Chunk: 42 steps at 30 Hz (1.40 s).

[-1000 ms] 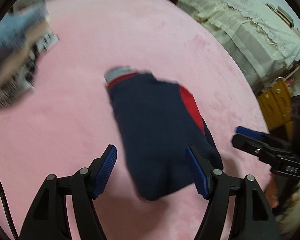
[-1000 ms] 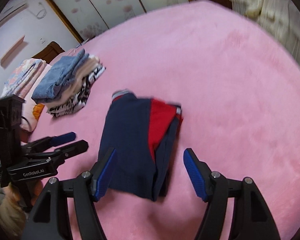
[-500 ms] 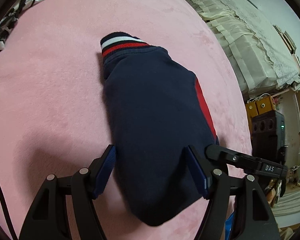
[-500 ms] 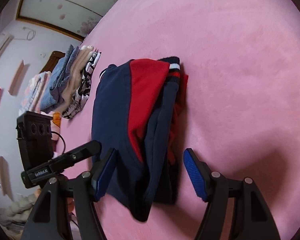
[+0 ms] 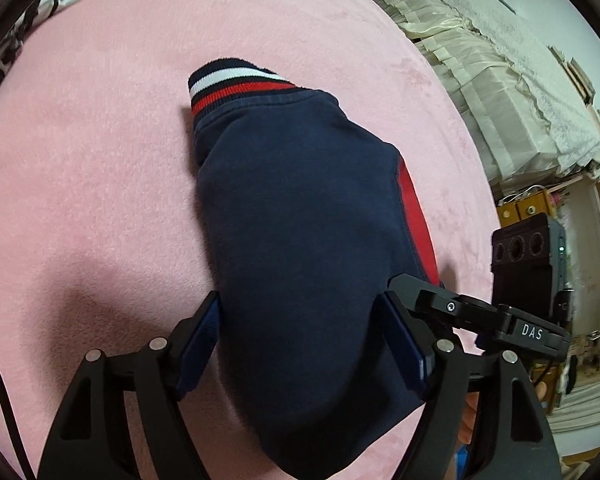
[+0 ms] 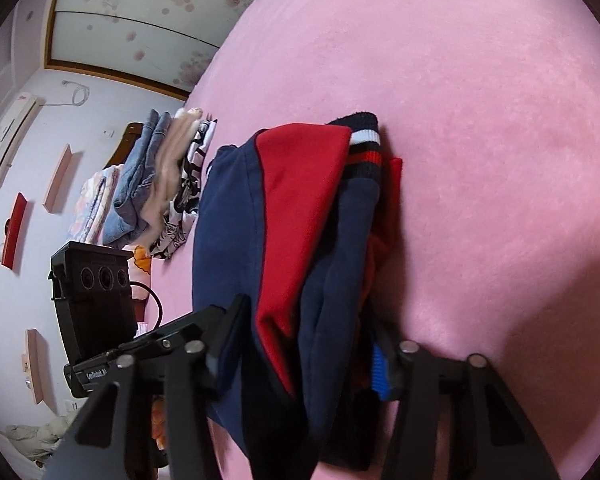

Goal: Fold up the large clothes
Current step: 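Lift the navy bundle with the left gripper while the right gripper supports it, then carry the bundle onto the jeans stack and open both grippers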

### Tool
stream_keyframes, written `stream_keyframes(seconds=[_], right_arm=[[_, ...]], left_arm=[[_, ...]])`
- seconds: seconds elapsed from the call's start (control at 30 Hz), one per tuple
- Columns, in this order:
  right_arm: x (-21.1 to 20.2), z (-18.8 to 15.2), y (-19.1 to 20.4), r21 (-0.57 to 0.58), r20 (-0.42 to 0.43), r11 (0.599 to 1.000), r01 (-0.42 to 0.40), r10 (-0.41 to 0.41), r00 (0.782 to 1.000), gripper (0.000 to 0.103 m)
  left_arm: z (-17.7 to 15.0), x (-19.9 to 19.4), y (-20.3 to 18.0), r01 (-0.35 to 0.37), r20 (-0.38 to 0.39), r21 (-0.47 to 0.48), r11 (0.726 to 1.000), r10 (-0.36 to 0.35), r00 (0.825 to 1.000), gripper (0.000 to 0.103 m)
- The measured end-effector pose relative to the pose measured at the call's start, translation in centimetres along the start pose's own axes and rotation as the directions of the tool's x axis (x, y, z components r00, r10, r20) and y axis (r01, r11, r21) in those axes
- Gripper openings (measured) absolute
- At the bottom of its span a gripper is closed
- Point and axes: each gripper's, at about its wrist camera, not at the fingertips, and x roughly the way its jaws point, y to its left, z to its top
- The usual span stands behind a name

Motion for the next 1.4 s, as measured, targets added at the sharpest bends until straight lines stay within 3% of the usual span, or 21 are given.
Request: stream_keyframes(seconds=[0.13,0.23,0.67,1.07,1.27,1.4], right_arm=[[-0.6,-0.3,0.5,-0.022,0.024,1.000,0.020,-0.019,1.000,0.039],[-0.9,-0.4,1.7,-0.047,0.043,0.998,0.048,-0.046,0.998,0.036],[-4.0,-4.1,9.4,-0.139,0.072,0.989,0.048,-0.038,0.997,0.034],[-2.9,-8.8,22.7,-0.258,0.023,0.966,-0.015,0.022,0.999,0.034],[0.5,-8.2,29.4,-0.282,-0.002,0.958,-0.055,0.057,0.998,0.034],[3.1,-5.5,33.3,-0.288,0.010,0.955,-0.070,0.076,0.997,0.034]], left_arm=[[-0.1,-0.9,-1.5,-0.049,0.030,0.041,0.998,0.048,0.998,0.054],[-0.4,-2.2,-2.6,-0.080,0.053,0.079,0.994,0.076,0.996,0.047],[-2.9,-12.6,-4.5,-0.094,0.110,0.107,0.990,0.082,0.991,0.045],[-6.3,-26.9,-1.1,-0.154,0.178,0.070,0.986,0.140,0.974,0.046],[-4.1,-33.1,1.6,-0.253,0.242,0.071,0.965,0.229,0.943,0.046],[0.6,-35.9,4.1,-0.303,0.270,0.068,0.950,0.275,0.923,0.046]])
